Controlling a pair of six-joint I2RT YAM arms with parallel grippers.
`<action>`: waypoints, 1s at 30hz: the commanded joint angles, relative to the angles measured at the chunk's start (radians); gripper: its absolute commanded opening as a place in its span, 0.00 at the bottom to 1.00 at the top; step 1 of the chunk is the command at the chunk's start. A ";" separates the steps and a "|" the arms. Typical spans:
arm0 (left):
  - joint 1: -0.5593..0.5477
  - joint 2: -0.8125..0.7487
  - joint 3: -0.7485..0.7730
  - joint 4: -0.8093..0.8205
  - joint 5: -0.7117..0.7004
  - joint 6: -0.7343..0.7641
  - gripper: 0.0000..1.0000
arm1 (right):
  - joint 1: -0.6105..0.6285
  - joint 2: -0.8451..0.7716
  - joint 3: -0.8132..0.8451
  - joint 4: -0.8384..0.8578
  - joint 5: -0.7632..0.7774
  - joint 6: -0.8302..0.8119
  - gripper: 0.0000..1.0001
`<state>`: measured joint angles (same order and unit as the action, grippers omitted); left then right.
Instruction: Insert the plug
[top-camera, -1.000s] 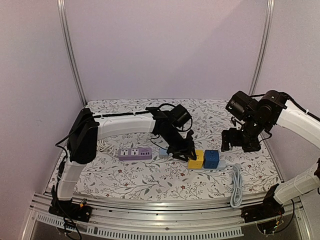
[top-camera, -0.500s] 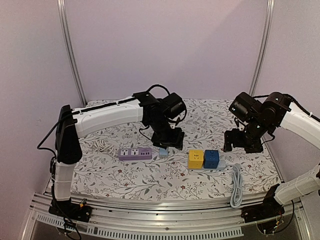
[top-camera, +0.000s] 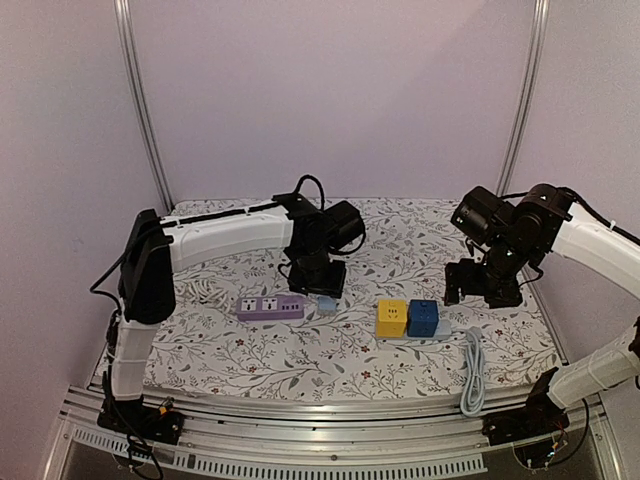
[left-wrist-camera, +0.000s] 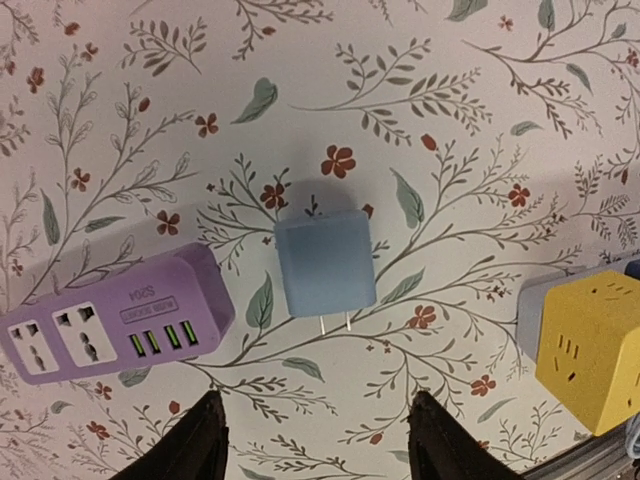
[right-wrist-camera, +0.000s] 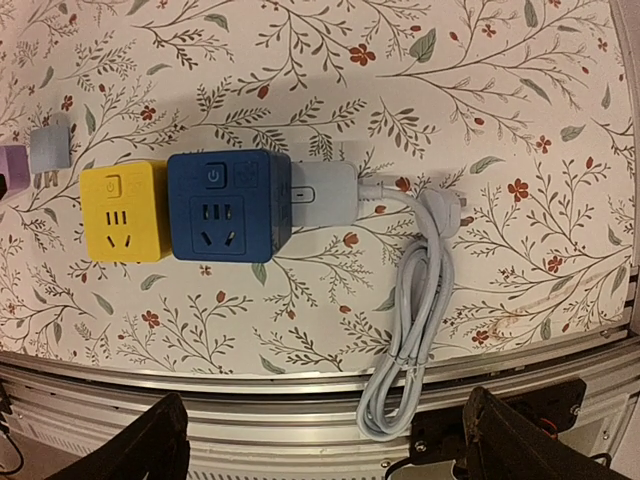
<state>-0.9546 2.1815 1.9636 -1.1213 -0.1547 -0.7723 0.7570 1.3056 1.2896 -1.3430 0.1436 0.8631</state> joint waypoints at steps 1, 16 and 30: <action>0.010 0.045 -0.047 0.089 -0.097 -0.064 0.61 | -0.002 -0.003 0.014 -0.046 0.005 0.028 0.94; 0.002 0.101 -0.123 0.236 -0.114 -0.133 0.57 | -0.002 0.004 0.020 -0.064 0.012 0.043 0.94; -0.021 0.125 -0.170 0.332 -0.163 -0.117 0.54 | -0.002 0.059 0.059 -0.064 -0.004 0.013 0.94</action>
<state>-0.9649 2.2887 1.8061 -0.8349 -0.3042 -0.8886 0.7570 1.3548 1.3216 -1.3426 0.1413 0.8864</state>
